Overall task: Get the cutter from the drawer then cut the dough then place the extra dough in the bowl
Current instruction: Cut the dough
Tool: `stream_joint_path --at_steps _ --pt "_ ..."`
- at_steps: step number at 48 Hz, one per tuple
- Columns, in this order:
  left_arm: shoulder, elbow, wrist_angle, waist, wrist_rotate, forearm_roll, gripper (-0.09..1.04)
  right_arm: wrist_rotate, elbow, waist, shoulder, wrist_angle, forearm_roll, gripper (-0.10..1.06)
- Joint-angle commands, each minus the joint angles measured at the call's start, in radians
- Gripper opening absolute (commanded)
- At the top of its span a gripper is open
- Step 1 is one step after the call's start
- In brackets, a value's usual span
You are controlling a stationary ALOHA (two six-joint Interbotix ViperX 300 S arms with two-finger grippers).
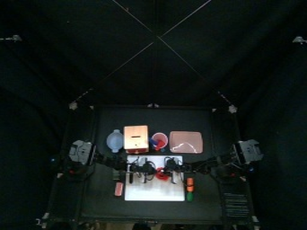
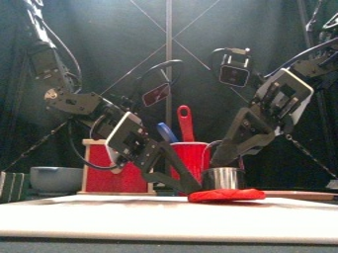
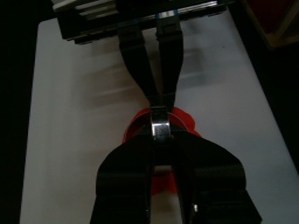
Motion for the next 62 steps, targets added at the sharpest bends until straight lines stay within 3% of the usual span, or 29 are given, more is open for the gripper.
stream_joint_path --at_steps 1,42,62 --pt "-0.012 -0.014 -0.002 0.003 -0.002 0.002 0.49 -0.003 -0.012 -0.009 -0.044 -0.002 -0.002 0.55" --pt "-0.012 -0.020 0.041 0.003 -0.002 0.002 0.49 -0.008 -0.005 -0.061 -0.109 -0.023 -0.018 0.55" --pt "-0.015 -0.017 0.041 0.003 -0.002 0.002 0.49 -0.008 0.086 -0.123 -0.278 -0.040 -0.031 0.55"
